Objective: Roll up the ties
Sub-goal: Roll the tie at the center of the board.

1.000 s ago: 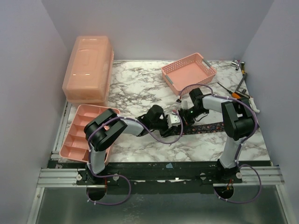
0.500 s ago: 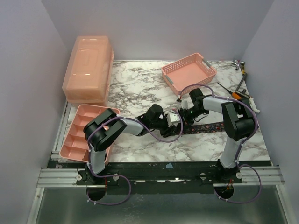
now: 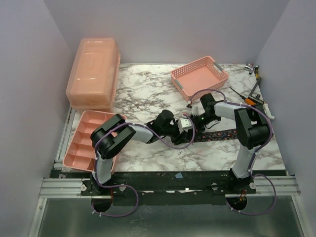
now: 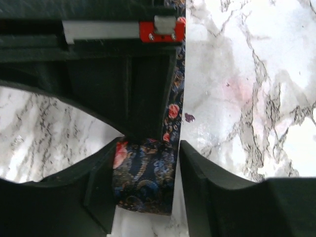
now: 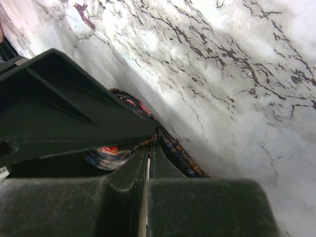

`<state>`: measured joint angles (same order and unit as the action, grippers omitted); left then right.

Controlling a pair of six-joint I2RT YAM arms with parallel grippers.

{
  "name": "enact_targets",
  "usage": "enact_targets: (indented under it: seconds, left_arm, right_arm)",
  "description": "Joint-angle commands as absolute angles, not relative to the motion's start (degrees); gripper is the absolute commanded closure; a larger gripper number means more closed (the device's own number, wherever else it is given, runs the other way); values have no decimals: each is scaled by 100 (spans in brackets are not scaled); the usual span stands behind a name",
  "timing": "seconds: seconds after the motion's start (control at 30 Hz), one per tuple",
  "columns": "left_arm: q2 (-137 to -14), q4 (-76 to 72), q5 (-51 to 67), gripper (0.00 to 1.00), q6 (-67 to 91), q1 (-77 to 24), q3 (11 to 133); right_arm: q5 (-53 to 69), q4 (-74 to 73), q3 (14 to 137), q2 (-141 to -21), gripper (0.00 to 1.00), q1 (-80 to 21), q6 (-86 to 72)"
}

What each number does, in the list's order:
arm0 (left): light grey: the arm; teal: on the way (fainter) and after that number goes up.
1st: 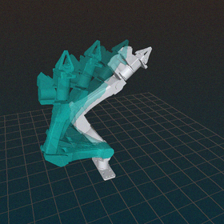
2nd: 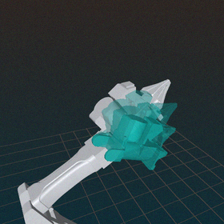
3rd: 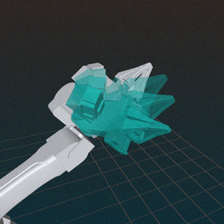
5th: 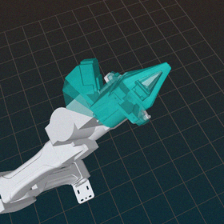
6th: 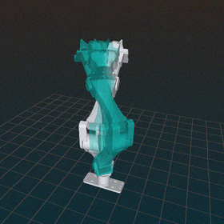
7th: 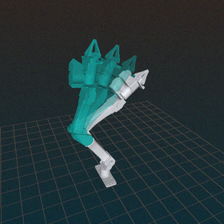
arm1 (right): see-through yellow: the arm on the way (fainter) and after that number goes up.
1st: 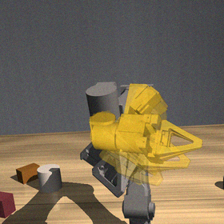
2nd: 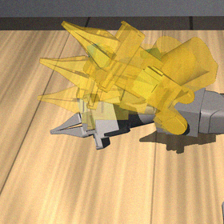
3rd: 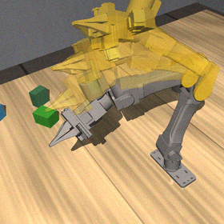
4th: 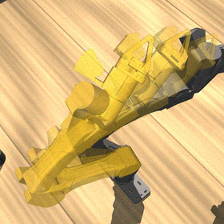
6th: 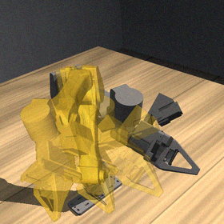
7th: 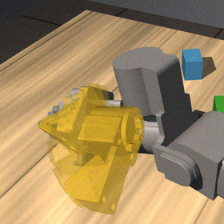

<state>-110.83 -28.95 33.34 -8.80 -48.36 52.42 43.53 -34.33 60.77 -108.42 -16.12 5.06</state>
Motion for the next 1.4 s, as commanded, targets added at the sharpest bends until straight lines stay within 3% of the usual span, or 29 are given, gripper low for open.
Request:
enact_targets:
  seconds: [0.0,0.1,0.27,0.37,0.6,0.9,1.37]
  left_arm:
    - [-10926,-3119,3441,47,-897,-4740,4783]
    - [-10574,-3057,3602,39,-888,-4536,4555]
    - [-10283,-3034,3658,38,-1166,-4482,4427]
    - [-10367,-3015,3680,42,-1153,-4498,4527]
    - [-10434,-2993,3814,61,-1124,-4627,4766]
    - [-10990,-3038,3473,60,-701,-4878,5207]
    - [-11321,-2944,2950,60,-1222,-4819,4567]
  right_arm:
    - [3919,-3103,5986,-10881,99,-1652,637]
    - [3780,-3124,5946,-10890,99,-1652,681]
    - [3709,-3101,5902,-10898,99,-1652,729]
    - [3692,-3092,5922,-10916,99,-1652,721]
    - [3690,-3101,5924,-10931,99,-1652,694]
    - [3808,-3098,5967,-10898,99,-1652,635]
    - [3925,-3102,6005,-10903,99,-1650,536]
